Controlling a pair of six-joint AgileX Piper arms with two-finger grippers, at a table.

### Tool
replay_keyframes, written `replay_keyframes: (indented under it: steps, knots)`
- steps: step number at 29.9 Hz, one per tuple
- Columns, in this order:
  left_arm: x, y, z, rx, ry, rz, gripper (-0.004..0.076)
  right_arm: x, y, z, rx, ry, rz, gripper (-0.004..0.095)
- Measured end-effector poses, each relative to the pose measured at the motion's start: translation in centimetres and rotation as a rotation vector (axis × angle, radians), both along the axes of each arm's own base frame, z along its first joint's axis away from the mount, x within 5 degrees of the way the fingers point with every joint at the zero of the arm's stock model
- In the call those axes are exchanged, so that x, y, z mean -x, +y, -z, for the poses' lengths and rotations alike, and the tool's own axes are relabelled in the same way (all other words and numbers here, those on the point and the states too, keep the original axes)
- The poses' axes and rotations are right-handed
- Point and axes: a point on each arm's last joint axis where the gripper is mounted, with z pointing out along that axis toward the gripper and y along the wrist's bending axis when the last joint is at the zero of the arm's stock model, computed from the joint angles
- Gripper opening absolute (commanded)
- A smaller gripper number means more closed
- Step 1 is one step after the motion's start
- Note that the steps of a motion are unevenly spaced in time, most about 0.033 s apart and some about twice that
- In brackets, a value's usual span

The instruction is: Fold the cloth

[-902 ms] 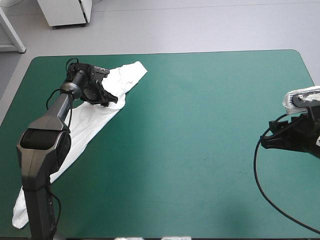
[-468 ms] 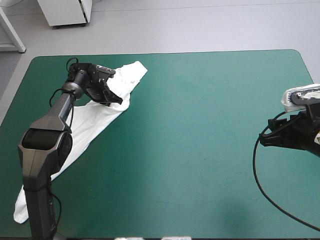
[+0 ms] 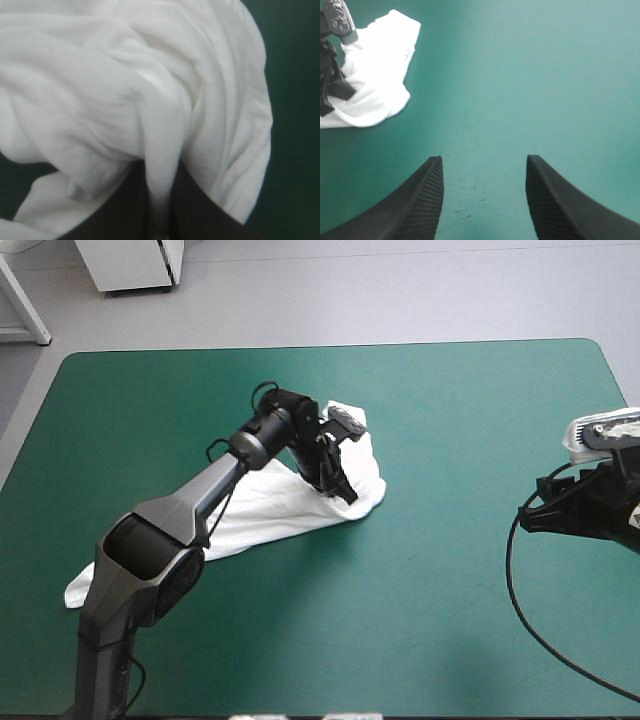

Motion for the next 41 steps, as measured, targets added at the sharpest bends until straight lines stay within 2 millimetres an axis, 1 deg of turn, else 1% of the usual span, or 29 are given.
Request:
replay_keyframes:
  steps: [4, 5, 6, 9, 12, 15, 17, 18, 19, 21, 23, 25, 26, 27, 28, 31, 33, 34, 36, 37, 39, 40, 41]
  knots:
    - [3.9, -4.7, -0.2, 0.035, 0.028, 0.133, -0.001, 0.0, 0.0, 0.0, 0.0, 0.0, 0.0, 0.0472]
    - [4.8, -5.6, -0.2, 0.045, 0.038, 0.159, -0.001, 0.0, 0.0, 0.0, 0.0, 0.0, 0.0, 0.0472]
    - [6.1, -6.8, -0.2, 0.053, 0.046, 0.197, -0.001, 0.0, 0.0, 0.0, 0.0, 0.0, 0.0, 0.0472]
    - [8.9, -9.2, -0.4, 0.063, 0.057, 0.278, -0.001, 0.0, 0.0, 0.0, 0.0, 0.0, 0.0, 0.0472]
    - [11.6, -10.9, -1.2, 0.079, 0.056, 0.344, -0.001, 0.0, 0.0, 0.0, 0.0, 0.0, 0.0, 0.0472]
    - [13.5, -11.8, -2.1, 0.101, 0.06, 0.386, -0.0009, 0.0, 0.0, 0.0, 0.0, 0.001, 0.0, 0.0472]
    - [14.0, -12.0, -2.5, 0.111, 0.066, 0.398, 0.0001, 0.0, 0.0, 0.0, -0.001, 0.001, 0.0, 0.0472]
    - [14.3, -12.1, -2.5, 0.115, 0.071, 0.401, 0.0025, 0.0, 0.0, 0.0, -0.001, 0.001, 0.0, 0.0472]
    - [14.3, -12.1, -2.6, 0.116, 0.07, 0.401, 0.0065, 0.0, 0.0, 0.0, -0.001, 0.001, 0.0, 0.0472]
    - [14.2, -12.0, -2.6, 0.112, 0.068, 0.401, 0.0174, 0.0, 0.0, 0.0, -0.001, 0.001, 0.0, 0.0472]
    - [14.1, -11.9, -2.6, 0.107, 0.072, 0.399, 0.0321, 0.0, 0.0, 0.0, -0.001, 0.001, 0.0, 0.0472]
    - [14.1, -11.7, -2.8, 0.105, 0.073, 0.396, 0.0442, 0.0, 0.0, 0.0, -0.001, 0.001, 0.0, 0.0472]
    - [14.1, -11.6, -3.0, 0.101, 0.069, 0.398, 0.0491, 0.0, 0.0, 0.0, -0.001, 0.001, 0.0, 0.0472]
    - [14.2, -11.5, -3.3, 0.101, 0.066, 0.395, 0.0517, 0.0, 0.0, 0.0, -0.001, 0.001, -0.001, 0.0472]
    - [14.2, -11.3, -3.6, 0.103, 0.062, 0.387, 0.0533, 0.0, 0.0, 0.0, -0.001, 0.001, -0.001, 0.0472]
    - [14.3, -10.7, -5.0, 0.105, 0.035, 0.343, 0.0535, 0.0, 0.0, 0.0, -0.002, -0.002, -0.001, 0.0472]
    - [14.5, -9.8, -6.6, 0.103, -0.005, 0.308, 0.0535, 0.0, 0.0, 0.0, -0.003, -0.005, -0.001, 0.0472]
    - [14.8, -9.0, -8.0, 0.107, -0.039, 0.293, 0.0535, 0.0, 0.0, -0.1, -0.005, -0.007, -0.002, 0.0472]
    - [15.0, -7.7, -9.9, 0.098, -0.105, 0.265, 0.0535, 0.0, 0.1, -0.1, -0.007, -0.007, -0.003, 0.0472]
    - [15.3, -6.6, -11.4, 0.095, -0.153, 0.239, 0.0535, 0.0, 0.1, -0.1, -0.011, -0.008, -0.006, 0.0472]
    - [15.4, -4.5, -13.5, 0.078, -0.239, 0.188, 0.0535, 0.0, 0.1, -0.1, -0.015, -0.009, -0.008, 0.0472]
    - [15.4, -3.2, -14.5, 0.076, -0.271, 0.155, 0.0535, 0.0, 0.2, -0.1, -0.017, -0.008, -0.009, 0.0472]
    - [15.1, -2.0, -15.1, 0.072, -0.288, 0.123, 0.0535, 0.0, 0.2, -0.1, -0.018, -0.008, -0.01, 0.0472]
